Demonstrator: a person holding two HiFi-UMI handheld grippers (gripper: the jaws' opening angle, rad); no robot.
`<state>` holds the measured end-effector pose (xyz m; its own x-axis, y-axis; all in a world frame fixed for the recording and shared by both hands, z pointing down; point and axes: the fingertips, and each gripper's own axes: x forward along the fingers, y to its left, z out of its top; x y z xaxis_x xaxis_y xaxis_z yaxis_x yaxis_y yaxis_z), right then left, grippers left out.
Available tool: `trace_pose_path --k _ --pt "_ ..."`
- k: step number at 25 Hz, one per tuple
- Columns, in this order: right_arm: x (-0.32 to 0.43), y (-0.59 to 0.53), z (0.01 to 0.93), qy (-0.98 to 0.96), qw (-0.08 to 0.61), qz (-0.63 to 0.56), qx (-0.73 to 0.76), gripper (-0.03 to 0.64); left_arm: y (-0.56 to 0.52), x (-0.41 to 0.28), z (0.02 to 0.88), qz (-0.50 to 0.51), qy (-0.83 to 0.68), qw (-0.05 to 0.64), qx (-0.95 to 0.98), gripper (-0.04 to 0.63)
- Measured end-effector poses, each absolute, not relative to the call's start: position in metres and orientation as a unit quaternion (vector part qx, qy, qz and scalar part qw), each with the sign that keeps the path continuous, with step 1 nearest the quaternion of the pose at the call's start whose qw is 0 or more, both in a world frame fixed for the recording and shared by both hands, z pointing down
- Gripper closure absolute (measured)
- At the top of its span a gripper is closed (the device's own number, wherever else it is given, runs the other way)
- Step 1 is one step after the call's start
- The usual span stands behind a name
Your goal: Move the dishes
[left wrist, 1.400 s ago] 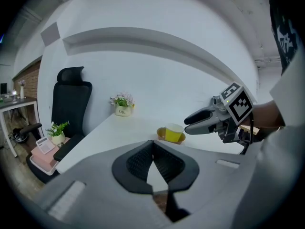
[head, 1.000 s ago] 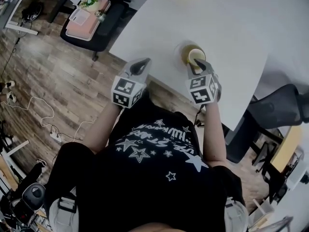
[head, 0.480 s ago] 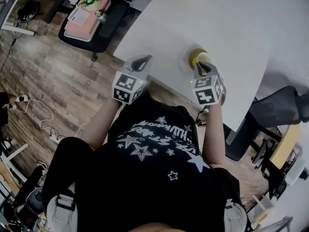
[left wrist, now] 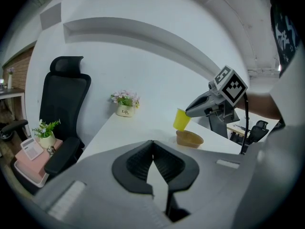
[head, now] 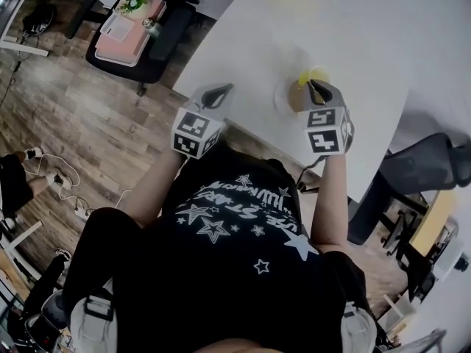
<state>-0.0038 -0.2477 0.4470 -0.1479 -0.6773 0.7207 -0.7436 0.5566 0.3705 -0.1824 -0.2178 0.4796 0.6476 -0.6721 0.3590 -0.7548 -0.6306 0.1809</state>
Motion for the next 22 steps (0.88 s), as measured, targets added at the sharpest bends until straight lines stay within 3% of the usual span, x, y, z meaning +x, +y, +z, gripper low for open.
trace_pose_path --k 22 --pt "-0.031 -0.301 0.508 -0.755 0.506 0.057 0.413 0.573 -0.233 -0.206 0.492 0.150 -0.405 0.173 0.885 0.584"
